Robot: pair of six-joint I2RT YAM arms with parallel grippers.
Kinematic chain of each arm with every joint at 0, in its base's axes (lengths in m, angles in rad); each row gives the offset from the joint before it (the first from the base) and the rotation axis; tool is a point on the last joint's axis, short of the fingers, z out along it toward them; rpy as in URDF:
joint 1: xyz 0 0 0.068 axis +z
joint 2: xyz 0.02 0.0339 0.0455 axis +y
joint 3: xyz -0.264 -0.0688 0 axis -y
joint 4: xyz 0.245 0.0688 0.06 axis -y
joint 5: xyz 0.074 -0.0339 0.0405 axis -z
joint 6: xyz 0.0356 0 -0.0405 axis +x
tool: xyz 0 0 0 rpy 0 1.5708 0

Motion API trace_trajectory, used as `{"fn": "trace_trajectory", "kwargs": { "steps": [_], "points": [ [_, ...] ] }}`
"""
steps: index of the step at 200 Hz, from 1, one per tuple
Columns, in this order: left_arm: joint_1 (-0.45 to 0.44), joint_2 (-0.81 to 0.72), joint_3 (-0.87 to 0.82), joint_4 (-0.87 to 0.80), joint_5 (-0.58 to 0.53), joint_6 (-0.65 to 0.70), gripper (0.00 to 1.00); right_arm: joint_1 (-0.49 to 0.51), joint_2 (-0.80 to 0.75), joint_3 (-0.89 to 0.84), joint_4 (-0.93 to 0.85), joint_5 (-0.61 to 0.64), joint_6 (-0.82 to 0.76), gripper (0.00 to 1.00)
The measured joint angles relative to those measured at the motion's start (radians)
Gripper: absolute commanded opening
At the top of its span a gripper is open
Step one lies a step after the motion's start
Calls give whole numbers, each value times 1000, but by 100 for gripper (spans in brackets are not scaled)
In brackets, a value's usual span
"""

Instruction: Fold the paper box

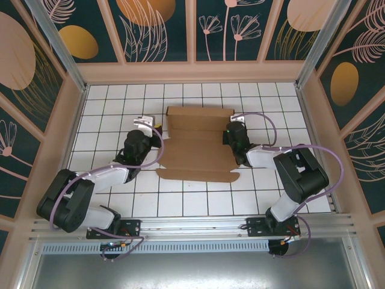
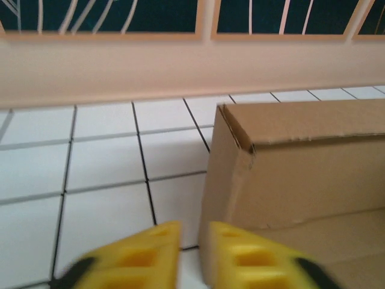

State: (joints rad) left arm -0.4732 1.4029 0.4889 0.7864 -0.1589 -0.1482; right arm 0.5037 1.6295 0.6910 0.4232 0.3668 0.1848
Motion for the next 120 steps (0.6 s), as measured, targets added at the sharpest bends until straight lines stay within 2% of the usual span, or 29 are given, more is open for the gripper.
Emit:
{"fn": "trace_trajectory", "kwargs": {
  "steps": [7, 17, 45, 74, 92, 120],
  "points": [
    [0, 16, -3, 24, -3, 10, 11, 0, 0, 0, 0, -6, -3, 3],
    [0, 45, 8, 30, -1, 18, 23, 0, 0, 0, 0, -11, -5, 3],
    [0, 179, 161, -86, 73, 29, 30, 0, 0, 0, 2, -24, -16, 3],
    [0, 192, 169, -89, 128, 11, 43, -1, -1, 0, 6, -32, -23, 2],
    [0, 200, 169, -88, 135, 2, 45, -1, -2, 0, 7, -35, -23, 2],
    [0, 215, 156, -80, 130, -2, 44, -2, -2, 0, 7, -37, -23, 2]
  ]
}}
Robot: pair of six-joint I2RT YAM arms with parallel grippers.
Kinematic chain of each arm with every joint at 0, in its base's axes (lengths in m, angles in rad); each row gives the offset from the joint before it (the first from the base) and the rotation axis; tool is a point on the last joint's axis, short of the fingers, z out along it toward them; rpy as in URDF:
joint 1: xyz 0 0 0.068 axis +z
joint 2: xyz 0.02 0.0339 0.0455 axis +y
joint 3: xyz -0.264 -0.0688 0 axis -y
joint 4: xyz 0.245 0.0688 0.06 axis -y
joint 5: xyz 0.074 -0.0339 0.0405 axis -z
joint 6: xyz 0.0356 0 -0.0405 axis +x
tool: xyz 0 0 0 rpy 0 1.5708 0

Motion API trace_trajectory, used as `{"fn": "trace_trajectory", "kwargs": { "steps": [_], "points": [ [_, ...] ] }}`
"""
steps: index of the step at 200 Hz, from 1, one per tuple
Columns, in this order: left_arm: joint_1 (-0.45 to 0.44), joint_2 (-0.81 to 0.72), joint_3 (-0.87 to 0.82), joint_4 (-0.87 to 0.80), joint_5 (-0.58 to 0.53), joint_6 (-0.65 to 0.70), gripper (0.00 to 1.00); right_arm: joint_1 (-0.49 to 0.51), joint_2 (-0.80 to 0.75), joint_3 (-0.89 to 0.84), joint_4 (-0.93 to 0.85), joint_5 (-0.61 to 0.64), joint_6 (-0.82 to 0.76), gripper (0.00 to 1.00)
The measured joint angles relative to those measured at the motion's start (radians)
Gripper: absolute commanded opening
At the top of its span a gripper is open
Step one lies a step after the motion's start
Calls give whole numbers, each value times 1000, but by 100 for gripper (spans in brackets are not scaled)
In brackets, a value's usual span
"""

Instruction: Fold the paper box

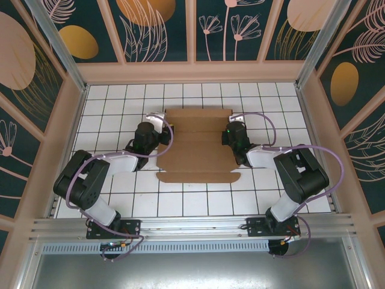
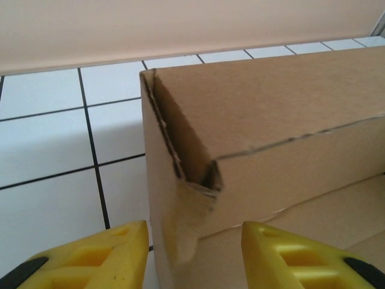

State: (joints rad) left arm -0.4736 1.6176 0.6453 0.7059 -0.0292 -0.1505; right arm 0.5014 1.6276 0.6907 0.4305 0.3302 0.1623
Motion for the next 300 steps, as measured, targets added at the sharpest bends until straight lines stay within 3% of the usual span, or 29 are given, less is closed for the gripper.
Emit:
{"fn": "trace_trajectory", "kwargs": {
  "steps": [95, 143, 180, 219, 288, 300],
  "points": [
    [0, 126, -62, 164, -68, -30, 35, -2, 0, 0, 0, -19, 1, 2],
    [0, 180, -14, 190, -92, -36, 18, -2, 0, 0, 3, -27, 1, 1],
    [0, 190, 3, 203, -118, -33, 17, 3, 0, 0, 15, -29, 3, 0],
    [0, 197, 5, 204, -169, -21, 0, 17, 0, 0, 15, -23, 3, 0],
    [-87, 204, 5, 210, -420, -9, 0, 98, 28, 30, -23, 101, 90, 0],
    [-88, 212, 3, 211, -433, -15, 8, 106, 33, 34, -28, 112, 99, 0]
  ]
}}
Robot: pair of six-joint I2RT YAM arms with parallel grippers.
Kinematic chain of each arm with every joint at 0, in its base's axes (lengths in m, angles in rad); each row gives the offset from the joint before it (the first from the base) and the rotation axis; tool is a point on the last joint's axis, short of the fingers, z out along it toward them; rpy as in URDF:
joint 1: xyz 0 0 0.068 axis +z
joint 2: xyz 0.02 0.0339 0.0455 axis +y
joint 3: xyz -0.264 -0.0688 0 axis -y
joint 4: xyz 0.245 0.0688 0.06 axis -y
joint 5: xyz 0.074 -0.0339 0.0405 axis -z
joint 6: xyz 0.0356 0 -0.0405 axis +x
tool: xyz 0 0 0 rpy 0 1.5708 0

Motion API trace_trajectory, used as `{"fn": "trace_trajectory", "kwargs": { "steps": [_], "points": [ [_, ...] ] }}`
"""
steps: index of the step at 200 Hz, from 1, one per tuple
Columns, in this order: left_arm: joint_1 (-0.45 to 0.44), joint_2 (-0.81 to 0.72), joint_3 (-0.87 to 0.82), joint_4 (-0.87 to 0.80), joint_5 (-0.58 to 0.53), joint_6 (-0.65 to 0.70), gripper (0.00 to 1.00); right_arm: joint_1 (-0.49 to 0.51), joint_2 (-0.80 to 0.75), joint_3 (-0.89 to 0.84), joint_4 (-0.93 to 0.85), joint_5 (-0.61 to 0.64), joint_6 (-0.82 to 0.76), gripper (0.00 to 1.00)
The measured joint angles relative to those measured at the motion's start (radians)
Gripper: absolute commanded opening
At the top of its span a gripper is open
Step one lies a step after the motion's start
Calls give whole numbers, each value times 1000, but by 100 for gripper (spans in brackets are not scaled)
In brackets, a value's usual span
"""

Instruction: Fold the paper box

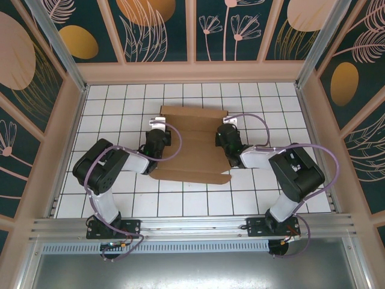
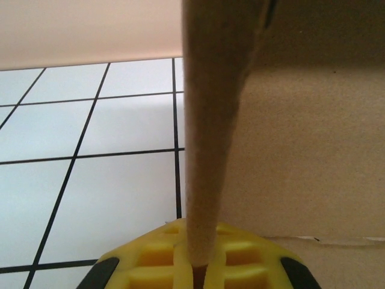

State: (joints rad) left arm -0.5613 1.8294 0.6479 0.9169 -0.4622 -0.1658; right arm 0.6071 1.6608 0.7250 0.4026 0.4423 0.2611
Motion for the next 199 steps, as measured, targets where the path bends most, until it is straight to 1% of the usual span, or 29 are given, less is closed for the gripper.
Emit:
{"fn": "trace_trajectory", "kwargs": {
  "steps": [29, 50, 75, 92, 106, 128, 149, 170, 199],
  "points": [
    [-5, 0, -43, 33, 16, 1, 25, -6, 1, 0, -2, -3, -3, 0],
    [-7, -10, -74, 36, 71, 12, 36, -24, 1, 0, 3, -22, -20, 5],
    [-8, -55, -109, 36, 119, 14, 46, -37, 1, 0, 5, -30, -31, 10],
    [-8, -123, -140, 37, 137, 2, 48, -38, 1, 0, 5, -37, -46, 16],
    [-8, -186, -172, 48, 148, -12, 50, -38, -1, 0, 6, -48, -54, 28],
    [-8, -260, -199, 48, 168, -41, 55, -38, -23, -4, 16, -64, -60, 52],
    [-8, -331, -214, 35, 182, -66, 56, -38, -72, -23, 38, -80, -69, 64],
    [-8, -427, -235, 7, 182, -88, 54, -39, -121, -47, 67, -105, -82, 71],
    [-8, -571, -248, -58, 185, -102, 50, -43, -202, -124, 132, -172, -109, 72]
  ]
}}
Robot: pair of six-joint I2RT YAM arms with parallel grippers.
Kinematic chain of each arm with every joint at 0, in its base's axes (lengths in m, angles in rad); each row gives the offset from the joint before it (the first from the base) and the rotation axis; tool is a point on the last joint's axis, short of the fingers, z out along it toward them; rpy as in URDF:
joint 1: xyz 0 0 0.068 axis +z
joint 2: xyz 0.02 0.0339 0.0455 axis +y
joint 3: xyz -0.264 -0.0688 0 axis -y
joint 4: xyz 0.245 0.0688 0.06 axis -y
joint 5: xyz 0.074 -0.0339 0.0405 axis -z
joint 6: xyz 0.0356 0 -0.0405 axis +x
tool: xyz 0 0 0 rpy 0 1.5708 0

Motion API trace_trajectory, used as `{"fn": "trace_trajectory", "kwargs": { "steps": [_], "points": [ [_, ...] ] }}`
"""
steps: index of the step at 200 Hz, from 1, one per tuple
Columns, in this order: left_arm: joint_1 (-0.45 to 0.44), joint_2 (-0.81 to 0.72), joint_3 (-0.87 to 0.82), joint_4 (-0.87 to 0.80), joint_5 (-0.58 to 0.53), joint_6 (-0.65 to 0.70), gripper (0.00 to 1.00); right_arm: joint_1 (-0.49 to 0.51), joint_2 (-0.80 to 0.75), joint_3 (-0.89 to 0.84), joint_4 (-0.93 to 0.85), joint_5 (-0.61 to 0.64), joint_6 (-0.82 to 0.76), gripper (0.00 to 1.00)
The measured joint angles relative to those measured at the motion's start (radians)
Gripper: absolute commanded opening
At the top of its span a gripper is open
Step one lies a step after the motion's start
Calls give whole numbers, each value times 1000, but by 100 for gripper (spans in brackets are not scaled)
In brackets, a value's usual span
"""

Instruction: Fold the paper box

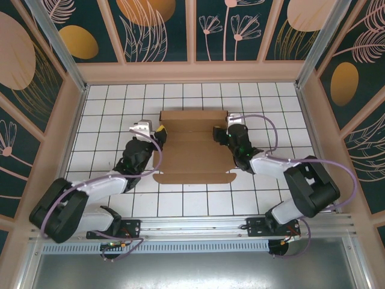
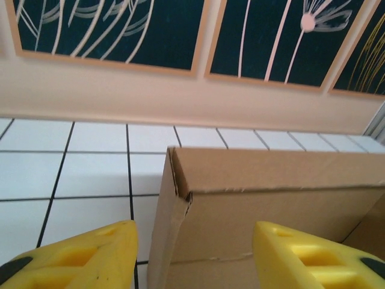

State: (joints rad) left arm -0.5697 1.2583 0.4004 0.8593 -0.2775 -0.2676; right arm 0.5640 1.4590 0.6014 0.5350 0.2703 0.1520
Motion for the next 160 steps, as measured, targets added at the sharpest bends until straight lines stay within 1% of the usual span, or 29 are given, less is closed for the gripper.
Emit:
{"fn": "trace_trajectory", "kwargs": {
  "steps": [11, 13, 15, 20, 28, 34, 37, 47, 59, 83, 96, 110, 121, 139, 160],
  "points": [
    [0, -58, 0, -26, -13, -3, 47, -3, -51, -50, 30, -37, -10, 72],
    [0, -69, 1, -33, -16, -2, 49, -4, -60, -60, 37, -43, -11, 72],
    [0, -80, 2, -39, -19, -2, 53, -5, -68, -65, 40, -48, -12, 72],
    [0, -101, 6, -58, -26, -2, 66, -11, -97, -90, 57, -77, -14, 72],
    [0, -129, 24, -100, -42, -1, 84, -24, -137, -116, 74, -115, -15, 72],
    [0, -137, 53, -147, -48, 5, 96, -39, -167, -129, 83, -147, -12, 71],
    [0, -135, 73, -169, -49, 9, 98, -47, -181, -132, 85, -159, -10, 71],
    [1, -115, 154, -245, -42, 26, 99, -72, -215, -129, 93, -200, 8, 70],
    [2, -84, 229, -278, -27, 43, 99, -97, -245, -108, 86, -241, 31, 68],
    [12, -50, 272, -288, -15, 25, 99, -124, -250, -8, 35, -262, 68, 64],
    [33, 1, 317, -333, -13, -6, 99, -131, -243, 39, 14, -263, 82, 62],
    [57, 85, 396, -393, 2, -35, 99, -147, -212, 101, -35, -265, 106, 62],
    [71, 133, 434, -420, 7, -60, 99, -170, -163, 173, -106, -275, 135, 62],
    [84, 163, 441, -454, 16, -92, 99, -209, -76, 268, -199, -291, 168, 63],
    [88, 187, 440, -470, 39, -128, 99, -220, -34, 279, -267, -303, 182, 63]
  ]
}}
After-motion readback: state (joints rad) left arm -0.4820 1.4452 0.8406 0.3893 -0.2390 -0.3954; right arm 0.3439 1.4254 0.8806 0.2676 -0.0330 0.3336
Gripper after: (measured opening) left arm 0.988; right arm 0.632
